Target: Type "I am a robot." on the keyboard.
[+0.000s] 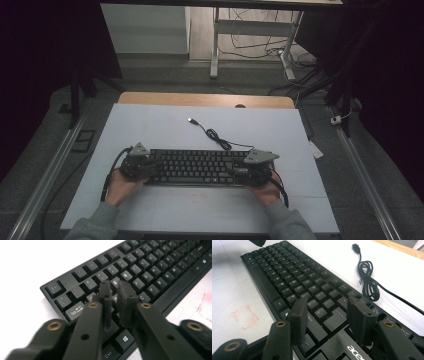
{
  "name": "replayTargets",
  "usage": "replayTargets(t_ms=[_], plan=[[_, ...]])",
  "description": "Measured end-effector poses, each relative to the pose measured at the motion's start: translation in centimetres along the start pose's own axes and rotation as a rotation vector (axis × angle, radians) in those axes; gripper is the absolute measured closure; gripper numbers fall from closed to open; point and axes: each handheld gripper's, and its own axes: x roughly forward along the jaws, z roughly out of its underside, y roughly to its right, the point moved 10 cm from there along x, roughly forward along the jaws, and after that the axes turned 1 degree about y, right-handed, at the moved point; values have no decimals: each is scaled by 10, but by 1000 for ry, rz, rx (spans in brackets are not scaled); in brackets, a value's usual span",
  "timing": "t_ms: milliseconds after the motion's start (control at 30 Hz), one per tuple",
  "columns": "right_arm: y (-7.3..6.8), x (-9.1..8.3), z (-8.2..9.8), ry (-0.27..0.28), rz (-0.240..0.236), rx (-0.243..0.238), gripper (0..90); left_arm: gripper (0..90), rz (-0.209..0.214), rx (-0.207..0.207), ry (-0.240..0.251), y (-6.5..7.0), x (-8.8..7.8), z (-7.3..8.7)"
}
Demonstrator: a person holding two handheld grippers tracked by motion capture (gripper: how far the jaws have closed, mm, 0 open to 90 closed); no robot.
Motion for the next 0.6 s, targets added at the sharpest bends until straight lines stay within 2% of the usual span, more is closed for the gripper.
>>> replayTargets(t_ms=[233,600], plan=[[0,1,1,-9,4,-5,516,886,13,11,-6,5,2,0],[1,1,2,-16,10,-16,516,888,100,89,-23,38,12,-4]])
